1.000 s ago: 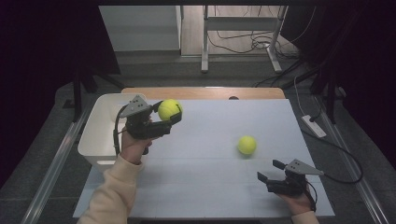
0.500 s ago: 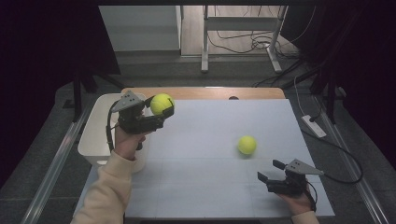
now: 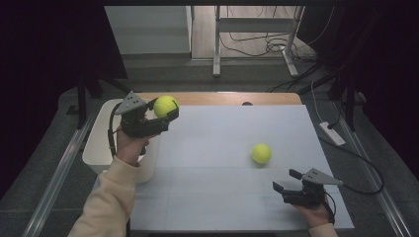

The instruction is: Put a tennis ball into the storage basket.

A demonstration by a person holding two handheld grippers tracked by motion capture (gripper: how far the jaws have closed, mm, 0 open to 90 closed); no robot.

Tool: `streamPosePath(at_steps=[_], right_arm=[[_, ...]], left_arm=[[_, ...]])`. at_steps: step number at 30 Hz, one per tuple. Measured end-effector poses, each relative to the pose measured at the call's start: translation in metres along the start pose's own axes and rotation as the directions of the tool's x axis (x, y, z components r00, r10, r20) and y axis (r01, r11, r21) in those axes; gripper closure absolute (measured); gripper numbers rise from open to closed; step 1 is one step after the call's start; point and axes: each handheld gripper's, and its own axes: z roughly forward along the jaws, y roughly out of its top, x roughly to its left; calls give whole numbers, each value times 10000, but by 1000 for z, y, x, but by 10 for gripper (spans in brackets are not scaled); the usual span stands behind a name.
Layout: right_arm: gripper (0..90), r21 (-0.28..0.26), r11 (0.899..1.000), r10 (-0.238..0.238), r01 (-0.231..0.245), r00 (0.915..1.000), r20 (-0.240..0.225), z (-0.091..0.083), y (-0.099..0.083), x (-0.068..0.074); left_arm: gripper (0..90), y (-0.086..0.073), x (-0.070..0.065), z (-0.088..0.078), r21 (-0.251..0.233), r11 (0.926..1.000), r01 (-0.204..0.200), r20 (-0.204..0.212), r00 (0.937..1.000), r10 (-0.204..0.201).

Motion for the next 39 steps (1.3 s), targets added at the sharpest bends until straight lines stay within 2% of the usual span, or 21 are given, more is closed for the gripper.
streamPosePath(at_steps=[10,16,39], right_arm=[[145,11,10000,16,-16,10000,31,0,0,0],[145,17,10000,5,-5,10000,40,0,0,0],[146,5,10000,97,-97,9999,43,0,0,0]], left_arm=[[264,4,8,-7,-60,10000,33,-295,9996,-34],[264,5,16,-10,-57,9998,183,-447,9988,-186],[264,9,39,-19,78,9992,401,-1214,9918,-389]])
